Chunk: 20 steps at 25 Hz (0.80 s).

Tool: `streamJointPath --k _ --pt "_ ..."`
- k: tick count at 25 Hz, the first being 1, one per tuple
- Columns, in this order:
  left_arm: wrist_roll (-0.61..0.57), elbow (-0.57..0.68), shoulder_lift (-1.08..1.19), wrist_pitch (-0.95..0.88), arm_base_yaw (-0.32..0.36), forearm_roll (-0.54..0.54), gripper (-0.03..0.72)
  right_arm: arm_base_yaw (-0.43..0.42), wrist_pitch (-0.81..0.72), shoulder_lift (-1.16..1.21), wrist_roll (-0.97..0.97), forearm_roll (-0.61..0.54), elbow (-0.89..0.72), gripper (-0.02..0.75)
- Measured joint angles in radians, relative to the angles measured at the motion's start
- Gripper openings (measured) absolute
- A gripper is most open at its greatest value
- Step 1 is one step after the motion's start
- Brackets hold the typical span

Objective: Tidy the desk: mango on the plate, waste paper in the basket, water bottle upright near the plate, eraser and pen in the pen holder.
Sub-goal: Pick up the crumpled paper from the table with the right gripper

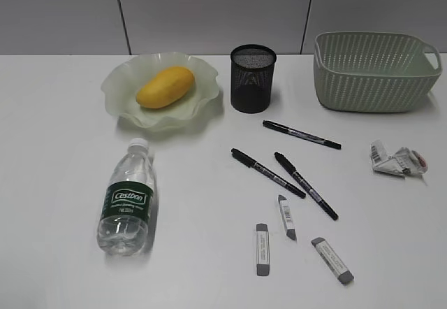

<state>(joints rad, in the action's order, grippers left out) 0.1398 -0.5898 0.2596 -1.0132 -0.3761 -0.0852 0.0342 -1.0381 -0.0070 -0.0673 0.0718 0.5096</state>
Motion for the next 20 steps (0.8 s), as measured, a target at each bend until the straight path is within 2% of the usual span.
streamJointPath --k 6,10,16,20 --pt "0.042 0.047 -0.211 -0.046 0.002 -0.023 0.426 0.0 0.006 0.001 0.046 -0.072 0.003 0.475" --pt "0.045 0.051 -0.265 -0.048 0.004 -0.026 0.426 0.0 0.063 0.119 0.133 -0.154 0.023 0.475" --pt "0.045 0.051 -0.266 -0.048 0.011 -0.026 0.426 0.0 0.294 0.569 0.26 -0.175 0.083 0.475" --pt "0.045 0.051 -0.266 -0.048 0.062 -0.023 0.426 0.0 0.411 1.029 0.314 -0.178 0.186 0.478"
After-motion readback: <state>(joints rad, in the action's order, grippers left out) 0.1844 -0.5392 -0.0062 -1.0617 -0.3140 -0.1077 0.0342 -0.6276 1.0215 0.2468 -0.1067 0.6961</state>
